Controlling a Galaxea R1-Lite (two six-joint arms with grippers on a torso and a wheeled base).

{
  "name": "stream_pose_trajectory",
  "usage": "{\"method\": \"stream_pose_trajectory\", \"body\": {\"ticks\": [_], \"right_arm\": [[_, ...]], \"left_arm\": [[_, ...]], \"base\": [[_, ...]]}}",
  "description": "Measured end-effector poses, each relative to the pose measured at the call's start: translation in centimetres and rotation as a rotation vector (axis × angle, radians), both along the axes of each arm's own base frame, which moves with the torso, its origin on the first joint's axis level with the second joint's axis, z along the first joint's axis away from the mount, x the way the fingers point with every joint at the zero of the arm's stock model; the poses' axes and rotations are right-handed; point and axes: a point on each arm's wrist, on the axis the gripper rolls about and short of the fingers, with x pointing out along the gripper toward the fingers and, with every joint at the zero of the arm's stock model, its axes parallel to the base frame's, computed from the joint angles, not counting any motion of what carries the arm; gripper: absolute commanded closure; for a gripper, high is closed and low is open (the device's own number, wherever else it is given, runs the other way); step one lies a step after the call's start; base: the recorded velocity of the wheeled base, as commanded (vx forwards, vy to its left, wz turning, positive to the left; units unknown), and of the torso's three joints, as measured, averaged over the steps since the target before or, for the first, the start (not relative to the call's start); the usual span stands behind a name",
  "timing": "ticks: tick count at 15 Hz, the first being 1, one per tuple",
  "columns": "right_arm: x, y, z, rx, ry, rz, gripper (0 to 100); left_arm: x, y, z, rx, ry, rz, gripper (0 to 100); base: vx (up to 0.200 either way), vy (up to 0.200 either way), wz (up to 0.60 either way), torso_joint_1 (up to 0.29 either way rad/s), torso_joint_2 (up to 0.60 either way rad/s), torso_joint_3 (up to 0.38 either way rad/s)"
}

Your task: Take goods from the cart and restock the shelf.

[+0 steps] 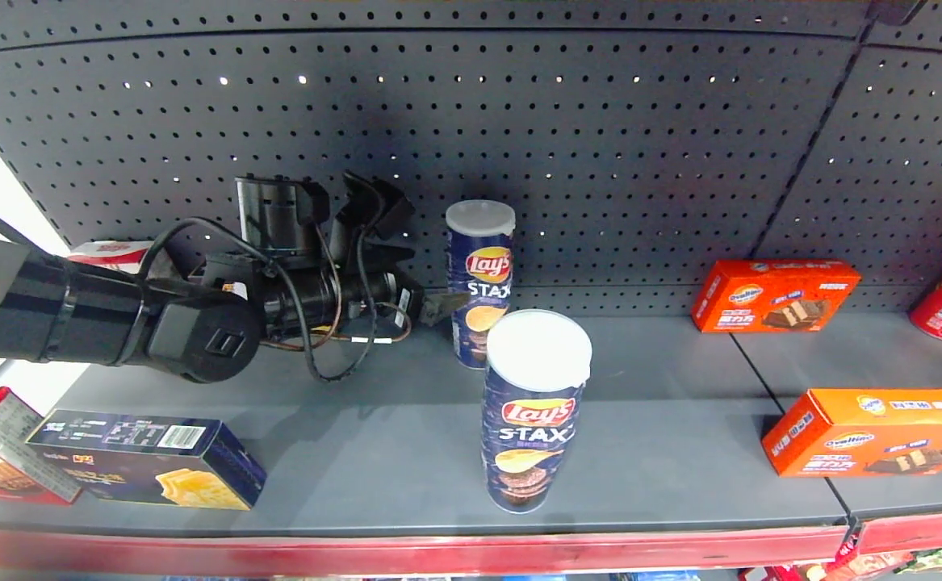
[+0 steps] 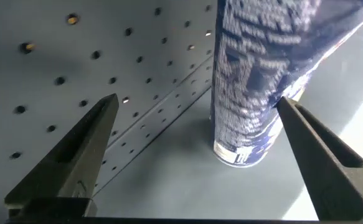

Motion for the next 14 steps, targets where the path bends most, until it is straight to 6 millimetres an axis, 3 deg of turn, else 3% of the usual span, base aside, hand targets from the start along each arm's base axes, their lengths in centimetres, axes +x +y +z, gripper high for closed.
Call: {"method": "stream_pose_trajectory", "body": {"ticks": [5, 10, 14], "right_arm": [[0.0, 0.0, 0.0, 0.000, 0.000, 0.000, 0], [0.0, 0.0, 0.0, 0.000, 0.000, 0.000, 0], [0.0, 0.0, 0.0, 0.000, 0.000, 0.000, 0]], "left_arm": [[-0.1, 0.5, -0.1, 0.005, 0.000, 0.029, 0], [-2.3, 1.8, -0.5, 0.085, -0.027, 0.081, 0], [-2.7, 2.0, 0.0, 0.099, -0.072, 0.183, 0]], "base": [[0.000, 0.000, 0.00, 0.000, 0.00, 0.000], [0.000, 0.000, 0.00, 0.000, 0.00, 0.000], [0.000, 0.000, 0.00, 0.000, 0.00, 0.000]]}}
